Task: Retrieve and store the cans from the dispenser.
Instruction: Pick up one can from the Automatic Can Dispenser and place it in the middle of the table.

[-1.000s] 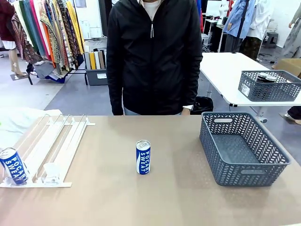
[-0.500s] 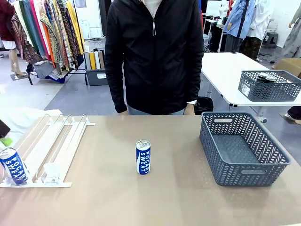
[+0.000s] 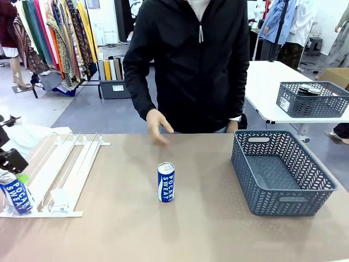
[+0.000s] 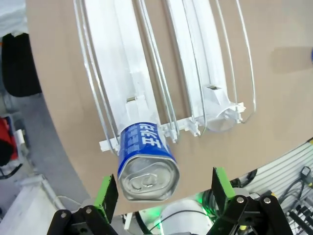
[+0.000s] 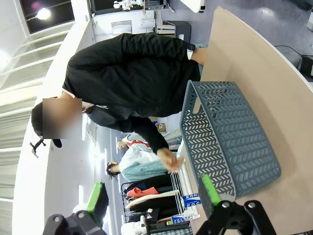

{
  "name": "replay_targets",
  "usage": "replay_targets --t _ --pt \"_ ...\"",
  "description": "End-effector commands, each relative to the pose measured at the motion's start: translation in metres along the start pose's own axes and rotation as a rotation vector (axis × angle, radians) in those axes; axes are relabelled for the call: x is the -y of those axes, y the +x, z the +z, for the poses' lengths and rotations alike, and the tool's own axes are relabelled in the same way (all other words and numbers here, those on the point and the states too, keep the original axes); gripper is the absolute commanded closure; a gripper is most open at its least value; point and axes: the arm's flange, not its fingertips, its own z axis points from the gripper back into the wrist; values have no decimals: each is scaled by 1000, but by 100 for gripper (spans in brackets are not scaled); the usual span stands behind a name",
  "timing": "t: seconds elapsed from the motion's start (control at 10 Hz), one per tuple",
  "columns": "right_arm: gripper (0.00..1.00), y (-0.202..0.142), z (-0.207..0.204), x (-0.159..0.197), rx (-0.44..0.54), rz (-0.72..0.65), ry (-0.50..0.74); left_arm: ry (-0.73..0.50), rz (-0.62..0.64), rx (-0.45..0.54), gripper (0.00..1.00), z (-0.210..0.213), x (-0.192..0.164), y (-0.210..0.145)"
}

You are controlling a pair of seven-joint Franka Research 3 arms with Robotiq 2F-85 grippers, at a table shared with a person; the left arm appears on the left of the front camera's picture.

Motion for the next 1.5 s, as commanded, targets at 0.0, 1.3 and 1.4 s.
replay_targets --t 0.0,1.3,1.4 --pt "0 -2 1 -4 -5 -2 1 27 13 -27 0 -12 3 2" --pt "0 -2 1 -4 -5 -2 1 154 88 -85 0 -32 10 12" --pt "0 -2 1 -4 -5 -2 1 164 89 -81 44 -32 10 12"
